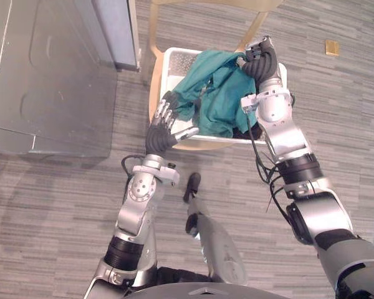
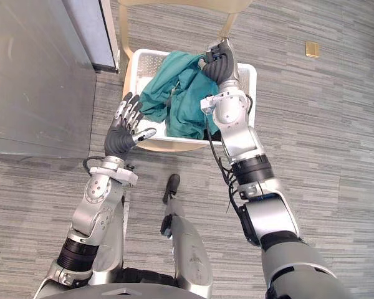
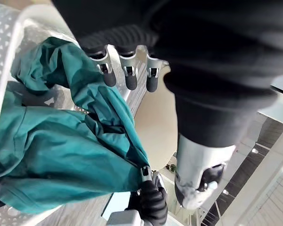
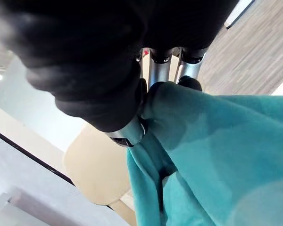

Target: Pick up the laundry basket with both hands and put the clothes into the washing machine.

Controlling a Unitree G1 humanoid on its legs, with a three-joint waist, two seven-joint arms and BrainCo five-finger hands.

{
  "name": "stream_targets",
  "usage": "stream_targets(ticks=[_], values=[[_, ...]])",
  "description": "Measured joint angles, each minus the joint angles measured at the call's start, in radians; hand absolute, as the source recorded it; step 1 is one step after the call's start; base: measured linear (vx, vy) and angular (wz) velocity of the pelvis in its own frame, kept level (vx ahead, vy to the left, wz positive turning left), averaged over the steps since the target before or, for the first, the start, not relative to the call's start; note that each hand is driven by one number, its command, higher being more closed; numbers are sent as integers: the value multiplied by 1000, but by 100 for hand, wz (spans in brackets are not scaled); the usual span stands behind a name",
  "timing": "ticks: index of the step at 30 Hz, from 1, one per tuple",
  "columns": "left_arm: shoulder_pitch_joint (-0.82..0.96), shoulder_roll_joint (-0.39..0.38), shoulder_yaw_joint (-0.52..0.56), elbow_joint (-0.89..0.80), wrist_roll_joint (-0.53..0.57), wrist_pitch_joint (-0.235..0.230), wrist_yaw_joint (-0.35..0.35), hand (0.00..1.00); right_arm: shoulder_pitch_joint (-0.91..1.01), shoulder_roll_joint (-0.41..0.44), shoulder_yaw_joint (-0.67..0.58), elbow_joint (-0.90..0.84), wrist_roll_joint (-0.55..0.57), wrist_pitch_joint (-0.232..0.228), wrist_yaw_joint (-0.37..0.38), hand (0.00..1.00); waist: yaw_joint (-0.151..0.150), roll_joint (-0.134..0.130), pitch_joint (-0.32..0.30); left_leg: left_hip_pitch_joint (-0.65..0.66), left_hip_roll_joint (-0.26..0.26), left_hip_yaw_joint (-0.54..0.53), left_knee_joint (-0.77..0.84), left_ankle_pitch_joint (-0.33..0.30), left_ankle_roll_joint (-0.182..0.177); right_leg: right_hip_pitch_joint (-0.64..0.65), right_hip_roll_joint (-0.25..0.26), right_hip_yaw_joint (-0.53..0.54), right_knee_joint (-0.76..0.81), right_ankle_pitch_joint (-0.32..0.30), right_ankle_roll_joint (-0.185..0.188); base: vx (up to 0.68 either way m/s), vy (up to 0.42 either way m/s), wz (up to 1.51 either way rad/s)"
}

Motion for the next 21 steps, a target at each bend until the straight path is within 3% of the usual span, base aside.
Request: stream_targets(ticks=[7, 12, 15, 21], values=[[-72, 68, 121, -8, 196, 11, 51, 0, 120, 39, -19, -227, -35, -2, 0, 100, -28, 0, 0, 15, -4, 16, -5, 0, 0, 10, -8, 13, 0, -1, -1, 13, 42, -2], [-237, 238, 153, 147, 330, 39, 126, 0, 134, 48, 11, -284, -13, -12, 2, 100, -50, -2, 0, 32, -8, 30, -17, 3, 3, 10, -17, 21, 16, -4, -1, 13, 35, -3], [-297, 298, 152, 178, 359, 48, 156, 0, 134, 50, 34, -289, 20, -29, 2, 100, -69, -7, 0, 37, -15, 30, -18, 5, 6, 9, -25, 21, 30, -9, -9, 19, 49, 4], [-329, 325, 83, 247, 358, 49, 169, 0, 131, 89, 39, -346, 63, -40, 1, 100, -83, -56, -3, 47, -24, 35, -42, 14, 11, 6, -33, 21, 35, -17, -7, 25, 27, 2]])
